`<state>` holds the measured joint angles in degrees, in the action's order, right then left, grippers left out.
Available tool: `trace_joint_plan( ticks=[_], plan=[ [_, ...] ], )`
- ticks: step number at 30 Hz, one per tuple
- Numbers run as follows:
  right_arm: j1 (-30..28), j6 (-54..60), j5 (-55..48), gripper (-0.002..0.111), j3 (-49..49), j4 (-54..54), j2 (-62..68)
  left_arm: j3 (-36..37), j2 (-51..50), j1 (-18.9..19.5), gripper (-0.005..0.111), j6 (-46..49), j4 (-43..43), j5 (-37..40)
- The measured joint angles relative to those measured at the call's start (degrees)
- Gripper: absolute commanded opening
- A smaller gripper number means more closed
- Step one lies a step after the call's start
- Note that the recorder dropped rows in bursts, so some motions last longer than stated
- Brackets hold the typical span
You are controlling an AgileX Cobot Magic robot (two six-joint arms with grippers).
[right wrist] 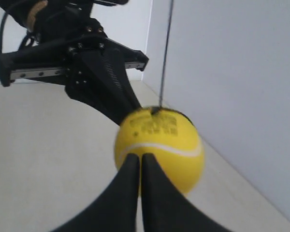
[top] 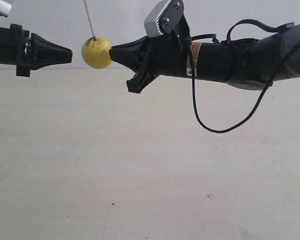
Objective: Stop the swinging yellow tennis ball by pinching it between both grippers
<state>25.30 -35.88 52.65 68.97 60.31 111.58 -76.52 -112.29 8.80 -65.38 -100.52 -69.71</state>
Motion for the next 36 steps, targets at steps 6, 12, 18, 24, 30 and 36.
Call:
trace_joint_plan(
  ticks=[6, 12, 18, 24, 30, 36],
  plan=[
    [0.0, -1.9, 2.3, 0.000, 0.0, 2.0, 0.0, 0.0, 0.0, -0.5, 0.005, 0.2, 0.0, 0.0],
    [0.0, -2.1, 2.2, 0.000, 0.0, 2.3, 0.0, 0.0, 0.0, -0.6, 0.005, 2.0, 0.0, 0.0],
    [0.0, -0.3, 0.7, 0.000, 0.0, 2.0, 0.0, 0.0, 0.0, -0.6, 0.005, 3.5, 0.0, 0.0],
    [0.0, 0.8, -0.8, 0.000, 0.0, 1.8, 0.0, 0.0, 0.0, -0.6, 0.005, 4.4, 0.0, 0.0],
    [0.0, 1.3, -0.8, 0.000, 0.2, 0.3, 0.2, 0.0, 0.0, -0.6, 0.005, 4.6, 0.0, 0.0],
    [0.0, 0.1, -0.2, 0.000, 2.9, 0.1, 4.1, 0.0, 0.0, -0.6, 0.005, 4.6, 0.0, 0.0]
  ],
)
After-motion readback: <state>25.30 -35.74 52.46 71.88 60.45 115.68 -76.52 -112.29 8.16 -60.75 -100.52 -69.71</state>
